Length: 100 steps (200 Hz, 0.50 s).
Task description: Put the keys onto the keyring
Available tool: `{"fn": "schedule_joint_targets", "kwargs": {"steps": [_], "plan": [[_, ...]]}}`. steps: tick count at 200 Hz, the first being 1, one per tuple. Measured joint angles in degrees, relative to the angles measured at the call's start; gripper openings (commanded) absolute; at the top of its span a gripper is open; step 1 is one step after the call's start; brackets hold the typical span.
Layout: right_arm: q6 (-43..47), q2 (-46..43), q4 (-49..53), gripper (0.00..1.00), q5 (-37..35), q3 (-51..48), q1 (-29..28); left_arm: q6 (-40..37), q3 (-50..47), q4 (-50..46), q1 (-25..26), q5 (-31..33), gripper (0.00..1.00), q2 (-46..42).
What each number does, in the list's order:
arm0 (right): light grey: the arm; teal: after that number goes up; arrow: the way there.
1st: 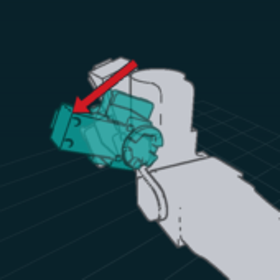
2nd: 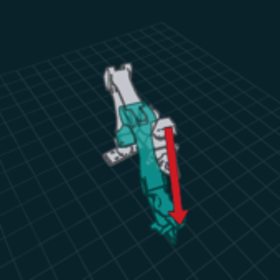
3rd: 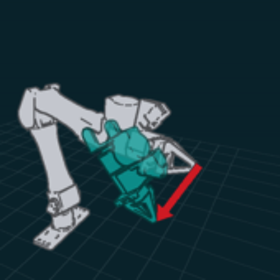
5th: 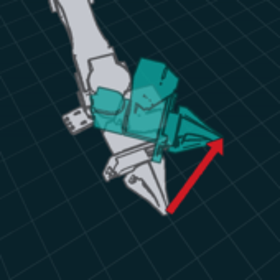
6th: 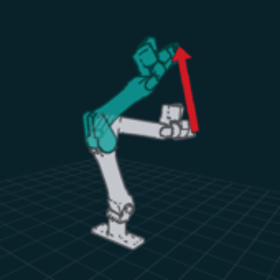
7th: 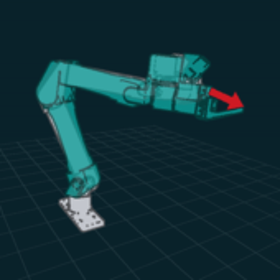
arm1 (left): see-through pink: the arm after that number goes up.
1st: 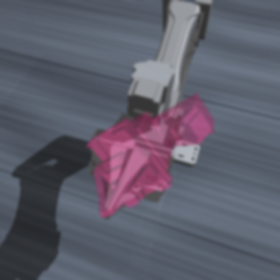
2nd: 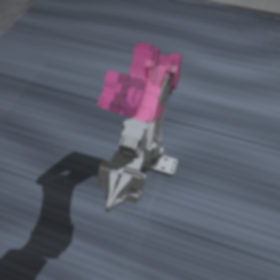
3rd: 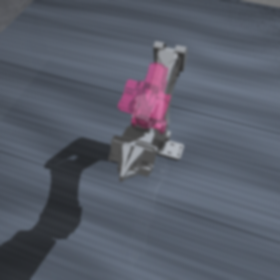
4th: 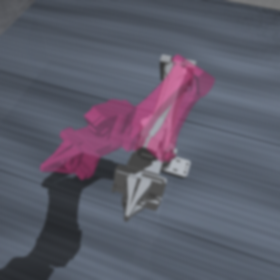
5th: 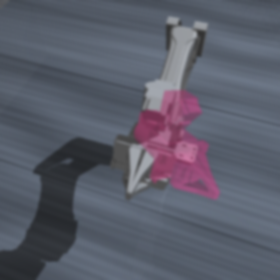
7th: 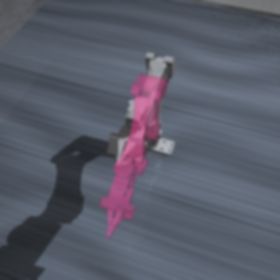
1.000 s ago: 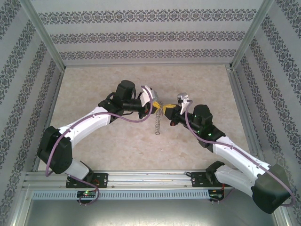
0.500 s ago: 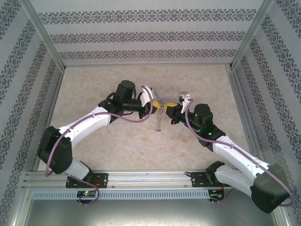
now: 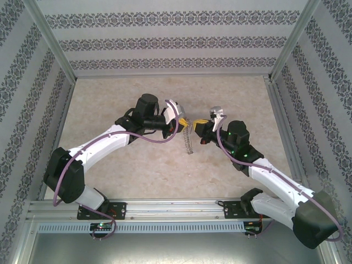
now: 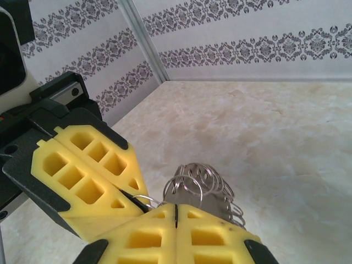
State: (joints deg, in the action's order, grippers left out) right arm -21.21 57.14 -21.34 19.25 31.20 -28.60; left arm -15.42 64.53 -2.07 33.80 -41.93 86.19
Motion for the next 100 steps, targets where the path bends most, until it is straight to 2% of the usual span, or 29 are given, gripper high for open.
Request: {"fn": "schedule_joint_targets", "kwargs": {"steps": [96, 100], "plan": [[-1.1, 1.2, -1.2, 0.00, 1.9, -1.3, 0.0, 1.6, -0.2, 1.7, 0.0, 0.2, 0.00, -0.1], [-1.1, 1.2, -1.2, 0.05, 1.9, -1.3, 0.0, 1.7, -0.2, 1.7, 0.0, 0.2, 0.00, -0.1]]}}
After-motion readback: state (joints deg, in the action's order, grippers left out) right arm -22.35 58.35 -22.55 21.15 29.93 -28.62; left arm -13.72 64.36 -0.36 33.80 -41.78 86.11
